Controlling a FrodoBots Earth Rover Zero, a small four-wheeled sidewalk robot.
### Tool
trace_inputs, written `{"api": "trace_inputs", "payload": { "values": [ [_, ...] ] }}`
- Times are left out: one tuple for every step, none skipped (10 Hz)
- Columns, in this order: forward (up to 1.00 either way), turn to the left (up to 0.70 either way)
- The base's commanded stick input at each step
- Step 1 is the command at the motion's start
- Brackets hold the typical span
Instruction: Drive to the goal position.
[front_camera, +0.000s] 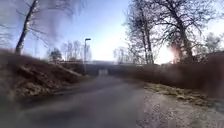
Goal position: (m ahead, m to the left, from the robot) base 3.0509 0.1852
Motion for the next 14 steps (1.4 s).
{"api": "trace_inputs", "payload": {
  "values": [
    [0.85, 0.00],
    [0.85, 0.00],
    [0.85, 0.00],
    [0.85, 0.00],
    [0.85, 0.00],
    [0.85, 0.00],
    [0.85, 0.00],
    [0.85, 0.00],
    [0.85, 0.00],
    [0.85, 0.00],
    [0.85, 0.13],
    [0.85, 0.31],
    [0.85, 0.34],
    [0.85, 0.34]
  ]
}}
